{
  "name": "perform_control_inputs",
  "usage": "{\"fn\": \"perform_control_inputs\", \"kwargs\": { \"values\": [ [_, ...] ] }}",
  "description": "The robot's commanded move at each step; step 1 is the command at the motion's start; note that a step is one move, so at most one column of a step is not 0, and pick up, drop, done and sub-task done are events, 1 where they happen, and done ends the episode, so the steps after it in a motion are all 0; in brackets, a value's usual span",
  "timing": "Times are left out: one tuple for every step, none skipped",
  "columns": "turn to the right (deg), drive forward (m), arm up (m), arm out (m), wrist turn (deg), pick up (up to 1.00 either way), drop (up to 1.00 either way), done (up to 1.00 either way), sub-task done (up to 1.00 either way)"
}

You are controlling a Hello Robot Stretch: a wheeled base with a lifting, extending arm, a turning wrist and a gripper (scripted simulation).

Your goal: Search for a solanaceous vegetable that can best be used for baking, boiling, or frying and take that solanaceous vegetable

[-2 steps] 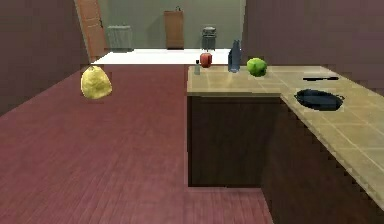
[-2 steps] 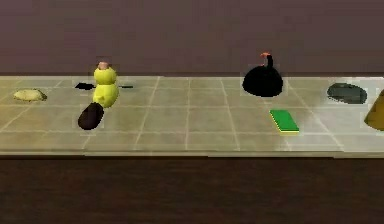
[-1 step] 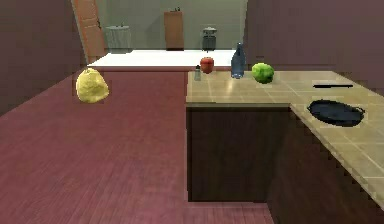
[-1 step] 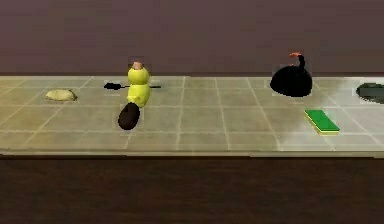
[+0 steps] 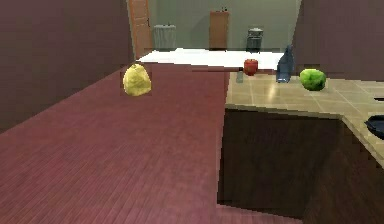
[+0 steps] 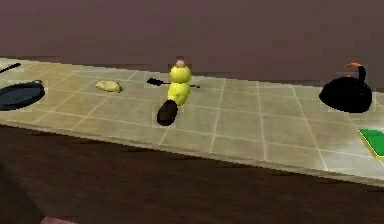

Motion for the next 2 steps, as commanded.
{"fn": "perform_control_inputs", "kwargs": {
  "values": [
    [0.0, 0.00, 0.50, 0.00, 0.0, 0.00, 0.00, 0.00, 0.00],
    [0.0, 0.00, 0.38, 0.00, 0.0, 0.00, 0.00, 0.00, 0.00]
  ]
}}
